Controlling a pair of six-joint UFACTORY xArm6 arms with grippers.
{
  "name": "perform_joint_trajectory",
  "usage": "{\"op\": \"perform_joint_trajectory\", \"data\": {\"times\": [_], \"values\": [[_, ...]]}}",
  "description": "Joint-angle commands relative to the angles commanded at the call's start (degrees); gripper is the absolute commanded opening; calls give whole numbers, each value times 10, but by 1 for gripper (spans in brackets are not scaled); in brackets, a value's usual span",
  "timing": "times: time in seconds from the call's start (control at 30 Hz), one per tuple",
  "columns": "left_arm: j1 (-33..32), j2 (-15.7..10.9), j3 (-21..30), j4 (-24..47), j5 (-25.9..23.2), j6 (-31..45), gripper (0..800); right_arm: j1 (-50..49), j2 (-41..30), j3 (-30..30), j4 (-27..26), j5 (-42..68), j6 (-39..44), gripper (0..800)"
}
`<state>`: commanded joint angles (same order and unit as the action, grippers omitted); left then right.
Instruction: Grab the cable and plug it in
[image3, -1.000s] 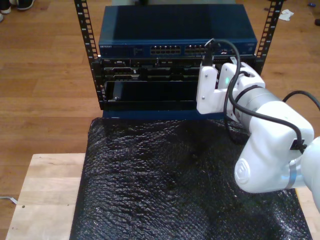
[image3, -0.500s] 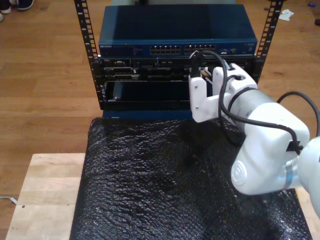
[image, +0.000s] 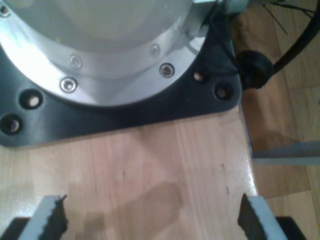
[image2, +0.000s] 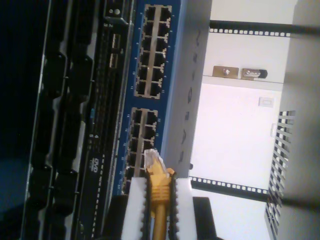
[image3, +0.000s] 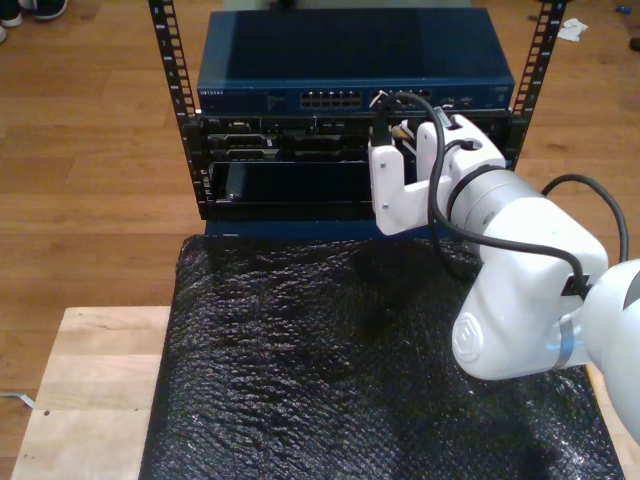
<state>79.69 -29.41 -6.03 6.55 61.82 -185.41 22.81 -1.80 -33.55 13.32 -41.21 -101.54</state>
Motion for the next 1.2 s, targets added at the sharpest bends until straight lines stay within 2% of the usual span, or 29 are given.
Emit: {"op": "perform_joint_trajectory", "data": {"times": [0.17, 0.43, 0.67, 0.83, 1.2], "values": [[0, 0, 0, 0, 0, 0, 800, 1, 10, 3, 0, -32, 1, 0], [0, 0, 0, 0, 0, 0, 800, -2, 76, -21, 4, -113, 14, 0], [0, 0, 0, 0, 0, 0, 800, -2, 105, -40, 14, -121, 18, 0], [0, 0, 0, 0, 0, 0, 800, -2, 135, -52, 24, -171, 19, 0], [0, 0, 0, 0, 0, 0, 800, -2, 170, -90, 19, -177, 68, 0]]}}
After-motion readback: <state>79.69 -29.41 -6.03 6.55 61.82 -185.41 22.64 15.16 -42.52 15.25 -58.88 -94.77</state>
